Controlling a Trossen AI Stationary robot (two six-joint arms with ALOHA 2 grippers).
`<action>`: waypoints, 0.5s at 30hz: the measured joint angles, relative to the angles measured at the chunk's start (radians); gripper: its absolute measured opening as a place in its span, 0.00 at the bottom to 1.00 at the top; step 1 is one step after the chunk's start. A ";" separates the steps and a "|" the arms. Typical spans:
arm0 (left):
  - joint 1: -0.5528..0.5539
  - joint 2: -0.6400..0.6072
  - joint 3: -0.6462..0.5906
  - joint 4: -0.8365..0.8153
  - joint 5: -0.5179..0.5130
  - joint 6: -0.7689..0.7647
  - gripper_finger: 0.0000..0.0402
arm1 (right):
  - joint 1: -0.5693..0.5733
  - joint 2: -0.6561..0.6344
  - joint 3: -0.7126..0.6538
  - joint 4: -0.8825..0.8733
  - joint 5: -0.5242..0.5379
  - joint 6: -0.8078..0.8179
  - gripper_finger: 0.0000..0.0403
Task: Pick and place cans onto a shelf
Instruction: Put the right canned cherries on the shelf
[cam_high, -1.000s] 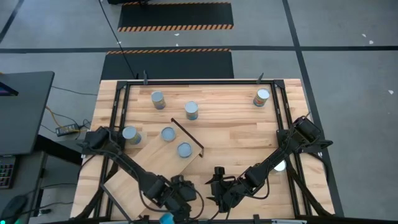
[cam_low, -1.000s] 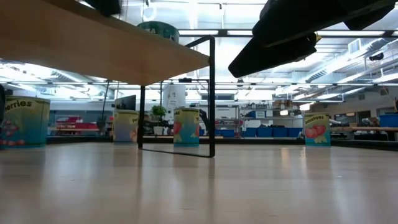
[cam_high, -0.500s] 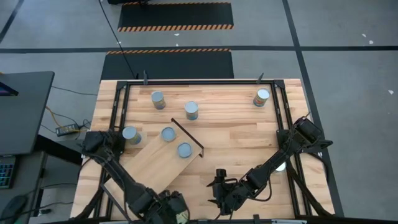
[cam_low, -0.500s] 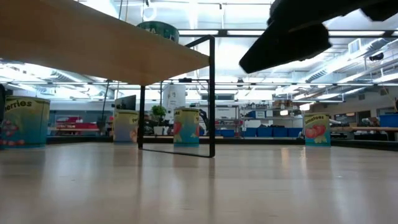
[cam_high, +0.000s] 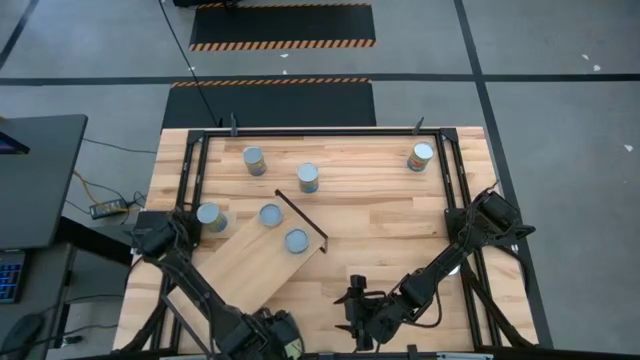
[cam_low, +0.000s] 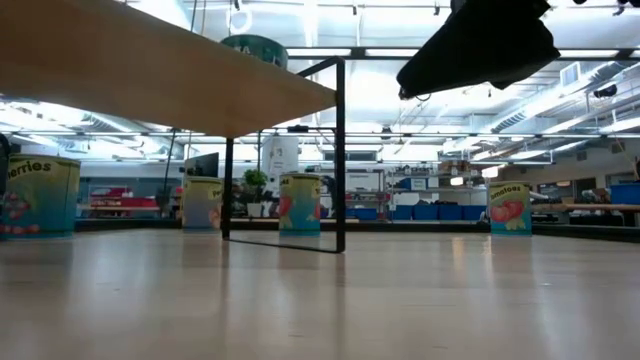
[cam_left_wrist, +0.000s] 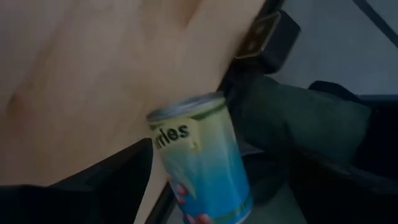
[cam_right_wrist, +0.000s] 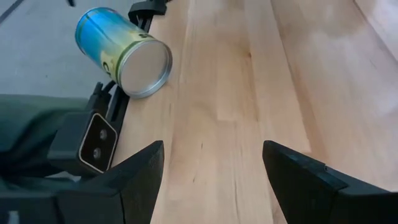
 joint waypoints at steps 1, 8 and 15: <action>0.005 0.002 0.000 -0.005 -0.001 0.000 0.87 | 0.000 0.000 0.000 0.000 0.000 0.000 0.69; 0.026 0.006 -0.024 0.009 -0.011 0.007 0.87 | 0.002 0.000 0.000 -0.002 0.000 -0.008 0.69; 0.028 0.006 -0.027 0.003 -0.013 0.006 0.87 | 0.002 0.000 0.000 -0.002 0.000 -0.029 0.69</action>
